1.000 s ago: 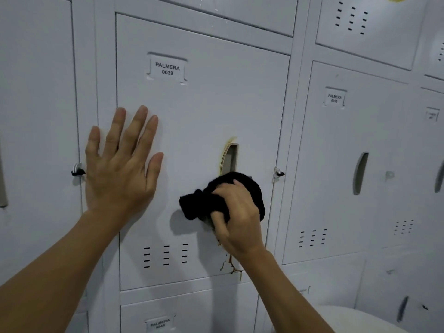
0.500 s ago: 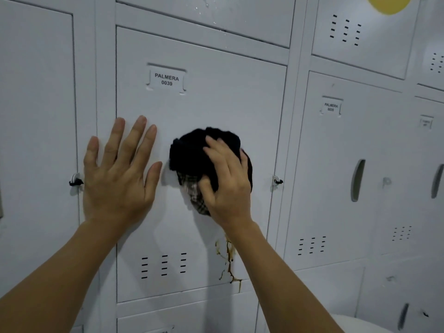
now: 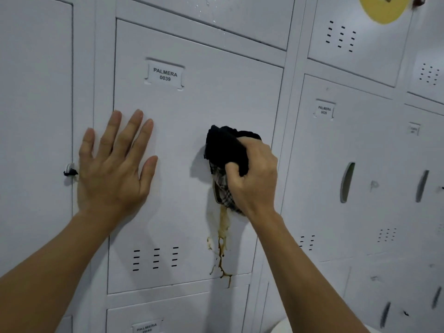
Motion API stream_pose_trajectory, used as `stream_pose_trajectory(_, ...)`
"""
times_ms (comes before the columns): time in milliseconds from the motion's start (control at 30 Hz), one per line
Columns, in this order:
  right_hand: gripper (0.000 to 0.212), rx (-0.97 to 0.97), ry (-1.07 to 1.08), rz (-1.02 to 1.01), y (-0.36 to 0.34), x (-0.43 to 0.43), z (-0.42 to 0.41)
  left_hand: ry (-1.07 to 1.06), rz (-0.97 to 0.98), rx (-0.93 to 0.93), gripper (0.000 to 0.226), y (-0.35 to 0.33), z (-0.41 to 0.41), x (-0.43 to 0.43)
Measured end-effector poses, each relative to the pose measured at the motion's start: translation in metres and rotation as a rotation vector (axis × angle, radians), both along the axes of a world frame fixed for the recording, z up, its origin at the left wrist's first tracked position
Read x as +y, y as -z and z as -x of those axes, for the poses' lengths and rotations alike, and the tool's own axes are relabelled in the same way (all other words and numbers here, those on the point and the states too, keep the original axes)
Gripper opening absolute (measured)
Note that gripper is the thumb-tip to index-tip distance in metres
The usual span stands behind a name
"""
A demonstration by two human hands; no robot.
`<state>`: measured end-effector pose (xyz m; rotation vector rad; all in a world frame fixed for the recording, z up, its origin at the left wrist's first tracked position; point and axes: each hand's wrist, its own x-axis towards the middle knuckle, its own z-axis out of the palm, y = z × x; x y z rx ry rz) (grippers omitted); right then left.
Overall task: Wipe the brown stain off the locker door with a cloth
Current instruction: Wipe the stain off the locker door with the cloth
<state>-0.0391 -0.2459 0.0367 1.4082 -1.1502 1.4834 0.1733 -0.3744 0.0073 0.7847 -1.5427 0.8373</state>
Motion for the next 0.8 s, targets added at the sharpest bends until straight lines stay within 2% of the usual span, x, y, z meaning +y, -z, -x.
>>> stream_pose_trajectory(100, 0.036, 0.059, 0.073, -0.071, 0.002, -0.013, 0.005, 0.004, -0.015, 0.0, 0.062, 0.0, 0.001, 0.0)
stream_pose_trajectory(267, 0.034, 0.175, 0.096, -0.069, 0.004, -0.013, 0.011, 0.003, -0.013, -0.01, 0.063, 0.001, 0.003, 0.002)
stream_pose_trajectory(400, 0.026, 0.387, 0.121, -0.143, 0.012, -0.01, 0.014, -0.005, 0.0, -0.008, 0.063, 0.0, 0.004, 0.001)
stream_pose_trajectory(467, 0.022, 0.426, 0.118, -0.178, 0.032, -0.01, 0.014, -0.003, 0.01, 0.0, 0.062, 0.0, 0.003, 0.0)
stream_pose_trajectory(567, 0.022, 0.335, 0.081, -0.178, 0.067, -0.012, 0.009, -0.004, 0.021, 0.011, 0.061, 0.0, 0.001, -0.001)
stream_pose_trajectory(667, 0.024, 0.114, -0.036, -0.158, 0.082, -0.009, -0.004, 0.006, 0.012, 0.002, 0.062, 0.0, 0.001, 0.0)
stream_pose_trajectory(800, 0.032, -0.261, -0.228, 0.093, 0.064, -0.001, -0.021, 0.008, -0.012, 0.001, 0.062, 0.0, 0.001, 0.0)
